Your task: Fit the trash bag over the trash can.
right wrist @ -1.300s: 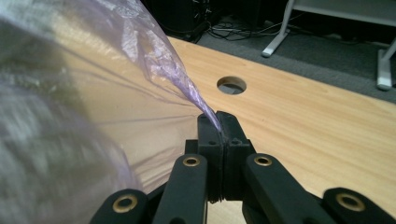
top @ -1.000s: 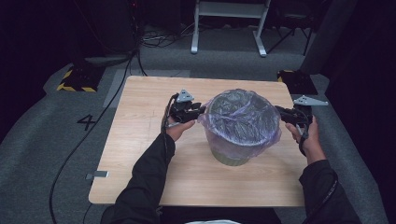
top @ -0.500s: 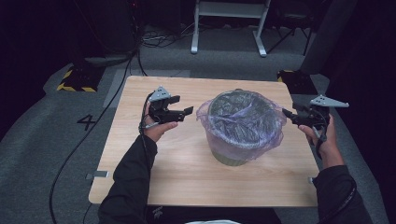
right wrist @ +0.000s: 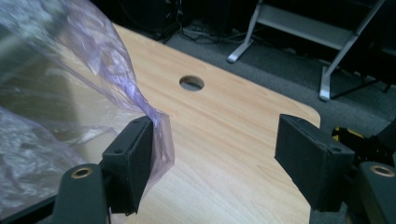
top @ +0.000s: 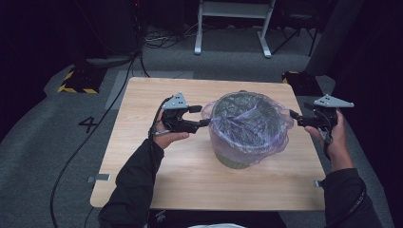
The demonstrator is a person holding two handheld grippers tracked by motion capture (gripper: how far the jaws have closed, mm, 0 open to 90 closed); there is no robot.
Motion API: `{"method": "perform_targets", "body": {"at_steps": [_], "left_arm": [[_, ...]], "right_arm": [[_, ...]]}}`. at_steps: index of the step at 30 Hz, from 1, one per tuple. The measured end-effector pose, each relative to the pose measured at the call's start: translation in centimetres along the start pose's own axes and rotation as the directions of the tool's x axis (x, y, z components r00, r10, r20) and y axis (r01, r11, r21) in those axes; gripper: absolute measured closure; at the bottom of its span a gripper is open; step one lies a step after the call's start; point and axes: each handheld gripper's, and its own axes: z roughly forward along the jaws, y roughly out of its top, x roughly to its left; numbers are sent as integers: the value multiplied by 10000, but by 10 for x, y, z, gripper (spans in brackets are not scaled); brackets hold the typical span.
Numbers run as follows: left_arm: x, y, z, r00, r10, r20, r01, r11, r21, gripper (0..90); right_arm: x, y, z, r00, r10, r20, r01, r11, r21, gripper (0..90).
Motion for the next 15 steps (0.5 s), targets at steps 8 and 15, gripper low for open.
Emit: {"method": "perform_targets", "body": {"at_steps": [8, 15], "left_arm": [[-8, 1, -3, 9955, 912, 276, -921, 9952, 327, 723], [-13, 1, -5, 9910, 1299, 308, -1313, 9902, 477, 813]], "right_arm": [[-4, 6, -20, 9946, 682, -784, -792, 9860, -1467, 357], [4, 14, -34, 9985, 156, -528, -226, 9907, -1339, 305]]}}
